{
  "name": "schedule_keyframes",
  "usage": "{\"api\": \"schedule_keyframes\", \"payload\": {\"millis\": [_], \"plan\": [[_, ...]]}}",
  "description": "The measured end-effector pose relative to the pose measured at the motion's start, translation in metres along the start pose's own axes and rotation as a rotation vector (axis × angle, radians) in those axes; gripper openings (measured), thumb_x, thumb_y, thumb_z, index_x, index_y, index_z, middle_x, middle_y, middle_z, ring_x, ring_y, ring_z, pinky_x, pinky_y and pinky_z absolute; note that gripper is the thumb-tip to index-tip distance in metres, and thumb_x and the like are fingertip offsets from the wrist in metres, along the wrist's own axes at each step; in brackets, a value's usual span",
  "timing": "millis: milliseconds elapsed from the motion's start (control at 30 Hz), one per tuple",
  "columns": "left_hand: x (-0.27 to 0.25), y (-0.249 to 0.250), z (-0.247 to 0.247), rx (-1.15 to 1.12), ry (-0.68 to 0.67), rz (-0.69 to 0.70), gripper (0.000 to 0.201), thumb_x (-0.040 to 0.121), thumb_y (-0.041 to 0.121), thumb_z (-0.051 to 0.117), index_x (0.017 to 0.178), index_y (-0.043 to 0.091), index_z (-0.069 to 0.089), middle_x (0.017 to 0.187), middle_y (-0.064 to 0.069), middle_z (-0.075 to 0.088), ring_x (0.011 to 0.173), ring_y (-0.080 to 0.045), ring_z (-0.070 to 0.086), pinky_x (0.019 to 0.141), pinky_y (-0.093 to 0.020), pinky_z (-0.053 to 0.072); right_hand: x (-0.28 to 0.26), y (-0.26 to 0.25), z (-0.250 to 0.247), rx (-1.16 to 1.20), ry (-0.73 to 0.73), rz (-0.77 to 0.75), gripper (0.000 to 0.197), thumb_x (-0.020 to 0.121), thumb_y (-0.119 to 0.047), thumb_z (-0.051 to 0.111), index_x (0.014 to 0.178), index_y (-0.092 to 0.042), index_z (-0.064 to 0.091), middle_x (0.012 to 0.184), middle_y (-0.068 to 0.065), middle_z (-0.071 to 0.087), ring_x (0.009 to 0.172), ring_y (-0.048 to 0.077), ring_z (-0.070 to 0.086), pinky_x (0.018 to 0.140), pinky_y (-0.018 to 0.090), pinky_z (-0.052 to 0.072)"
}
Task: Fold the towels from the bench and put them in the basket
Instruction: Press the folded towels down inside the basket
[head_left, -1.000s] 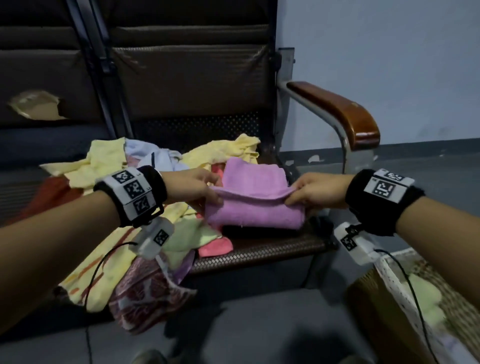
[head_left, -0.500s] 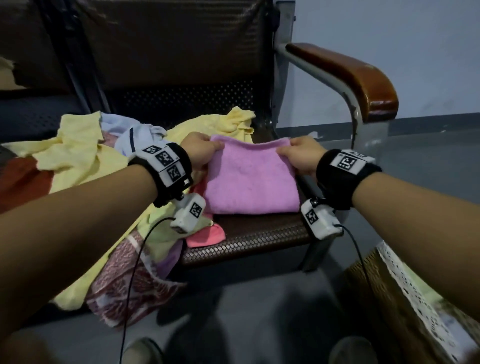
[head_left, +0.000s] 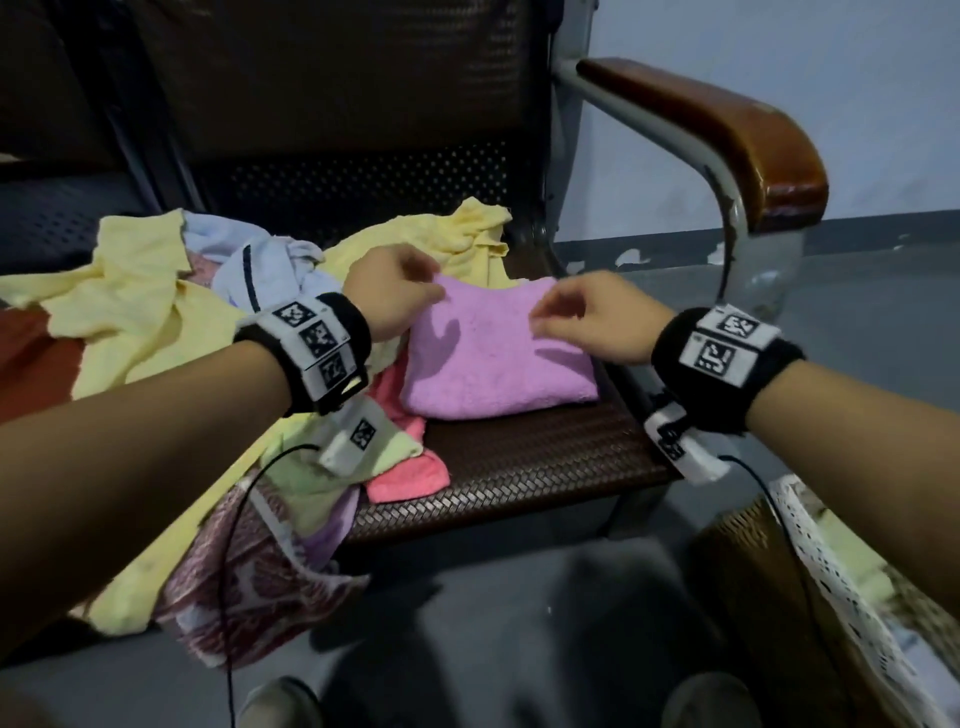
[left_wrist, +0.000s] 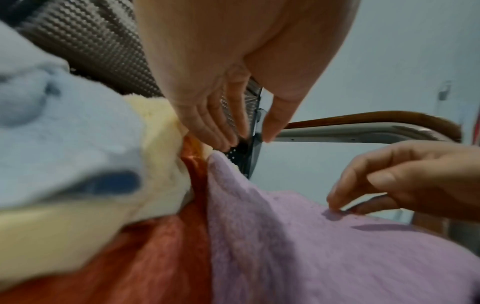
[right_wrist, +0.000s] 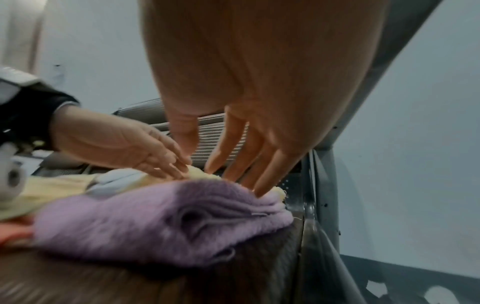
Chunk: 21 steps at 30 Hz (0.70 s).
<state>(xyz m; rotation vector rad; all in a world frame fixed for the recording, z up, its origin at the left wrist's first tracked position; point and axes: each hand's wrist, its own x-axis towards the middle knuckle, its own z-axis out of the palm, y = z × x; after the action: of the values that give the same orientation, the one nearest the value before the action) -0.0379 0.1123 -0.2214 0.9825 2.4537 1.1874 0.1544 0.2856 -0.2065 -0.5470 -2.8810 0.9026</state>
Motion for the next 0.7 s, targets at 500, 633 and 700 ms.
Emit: {"api": "schedule_keyframes", "payload": {"millis": [500,633,700], "plan": [[-0.051,-0.001,-0.013,0.362,-0.334,0.145,0.027,0.075,0.04,0.062,0.081,0.014,0.067,0.078,-0.007,0.067,0.073,-0.024,0.058,0.061,-0.029,0.042,-0.036,-0.007,-0.007,-0.173,-0.027,-0.013,0.02,0.098,-0.022,0.052,0.088,-0.011,0.065,0.083,0.006,0.065,0.078,0.024,0.057,0.066,0.029,0.037],[-0.052,-0.004,-0.009,-0.03,-0.213,-0.024,0.027,0.077,0.04,0.065,0.067,0.015,0.062,0.063,-0.001,0.058,0.058,-0.016,0.052,0.057,-0.027,0.044,-0.038,0.001,-0.013,-0.018,0.079,0.017,0.027,0.098,-0.029,0.055,0.081,-0.012,0.066,0.073,0.004,0.062,0.068,0.019,0.056,0.063,0.03,0.039],[-0.051,-0.009,-0.003,-0.061,-0.154,-0.092,0.033,0.087,0.034,0.067,0.061,0.018,0.055,0.052,0.006,0.048,0.048,-0.011,0.043,0.043,-0.019,0.034,-0.036,0.003,-0.013,0.084,0.122,0.07,0.028,0.097,-0.041,0.057,0.083,-0.019,0.069,0.073,-0.001,0.064,0.065,0.013,0.058,0.064,0.029,0.044]]}}
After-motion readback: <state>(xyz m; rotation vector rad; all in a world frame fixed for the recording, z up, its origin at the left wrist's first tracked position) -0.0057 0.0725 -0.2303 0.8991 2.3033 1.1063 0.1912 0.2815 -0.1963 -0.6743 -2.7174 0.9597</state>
